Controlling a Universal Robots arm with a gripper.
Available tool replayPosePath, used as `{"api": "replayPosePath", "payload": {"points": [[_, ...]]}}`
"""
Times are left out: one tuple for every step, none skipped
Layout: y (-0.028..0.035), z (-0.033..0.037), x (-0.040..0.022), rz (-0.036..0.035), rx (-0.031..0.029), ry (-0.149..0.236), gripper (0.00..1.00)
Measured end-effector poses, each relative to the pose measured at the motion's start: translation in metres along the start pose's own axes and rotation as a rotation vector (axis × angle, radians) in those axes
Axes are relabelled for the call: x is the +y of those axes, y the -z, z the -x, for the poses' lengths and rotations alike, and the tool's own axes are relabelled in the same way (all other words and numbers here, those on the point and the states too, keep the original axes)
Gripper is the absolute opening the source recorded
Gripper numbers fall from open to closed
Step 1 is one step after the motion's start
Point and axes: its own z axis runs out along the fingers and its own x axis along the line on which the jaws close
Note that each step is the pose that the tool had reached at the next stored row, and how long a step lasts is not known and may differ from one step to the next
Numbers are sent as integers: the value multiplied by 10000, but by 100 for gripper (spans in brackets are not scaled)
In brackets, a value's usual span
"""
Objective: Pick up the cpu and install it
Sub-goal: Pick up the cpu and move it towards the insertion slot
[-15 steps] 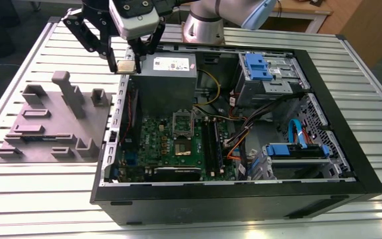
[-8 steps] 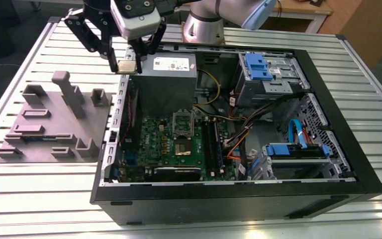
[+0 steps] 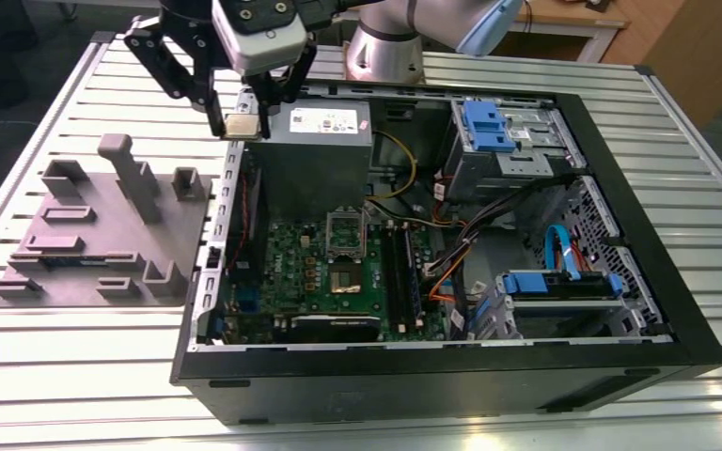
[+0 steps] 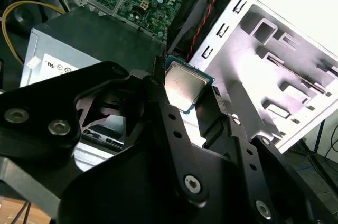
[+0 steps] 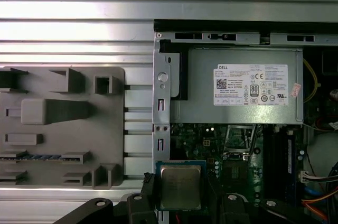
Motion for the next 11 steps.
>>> {"api": "replayPosePath", "payload": {"points": [[0, 2, 0, 0, 0, 0, 47], [0, 4, 0, 0, 0, 0, 47], [0, 6, 0, -1, 1, 0, 47], [0, 8, 0, 0, 0, -1, 47], [0, 10, 0, 0, 0, -1, 47], [0, 12, 0, -1, 0, 0, 47], [0, 14, 0, 0, 0, 0, 47], [0, 17, 0, -1, 1, 0, 47], [0, 19, 0, 0, 0, 0, 47], [0, 22, 0, 0, 0, 0, 47], [0, 24, 0, 0, 0, 0, 47]]}}
